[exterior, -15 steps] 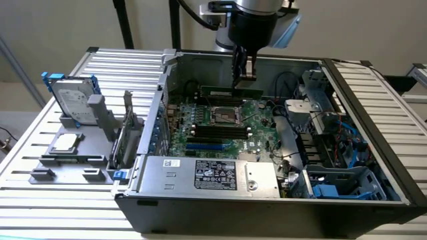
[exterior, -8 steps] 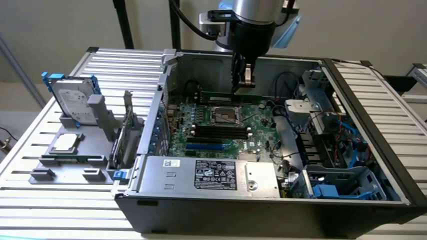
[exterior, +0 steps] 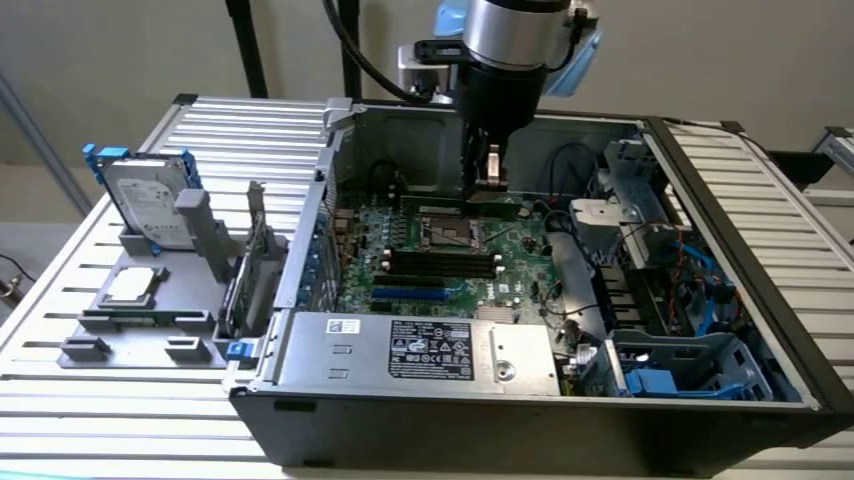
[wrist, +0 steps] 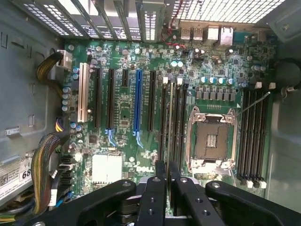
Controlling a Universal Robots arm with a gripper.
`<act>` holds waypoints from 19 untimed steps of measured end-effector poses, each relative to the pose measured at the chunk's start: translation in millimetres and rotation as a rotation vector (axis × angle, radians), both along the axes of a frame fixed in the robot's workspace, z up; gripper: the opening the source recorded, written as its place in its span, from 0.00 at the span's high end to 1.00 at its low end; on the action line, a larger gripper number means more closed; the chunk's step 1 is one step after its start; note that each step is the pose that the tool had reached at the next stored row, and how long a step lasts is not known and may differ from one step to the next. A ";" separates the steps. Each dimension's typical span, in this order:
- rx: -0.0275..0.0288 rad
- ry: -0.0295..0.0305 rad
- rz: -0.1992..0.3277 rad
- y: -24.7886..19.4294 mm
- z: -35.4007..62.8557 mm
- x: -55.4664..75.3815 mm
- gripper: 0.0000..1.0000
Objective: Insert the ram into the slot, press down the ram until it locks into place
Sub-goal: 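Insert the ram into the slot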
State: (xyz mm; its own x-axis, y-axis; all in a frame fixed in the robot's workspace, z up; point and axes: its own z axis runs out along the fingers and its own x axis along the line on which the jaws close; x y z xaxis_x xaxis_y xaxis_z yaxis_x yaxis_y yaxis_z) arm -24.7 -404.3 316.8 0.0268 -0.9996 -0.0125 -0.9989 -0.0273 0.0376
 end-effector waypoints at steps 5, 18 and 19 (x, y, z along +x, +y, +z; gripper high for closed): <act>-0.0001 0.0000 0.000 -2.7 -9.0 -0.3 0.86; -0.0001 0.0001 0.000 -7.2 -32.7 -3.2 0.86; 0.0000 0.0000 0.000 -7.2 -34.5 -4.3 0.86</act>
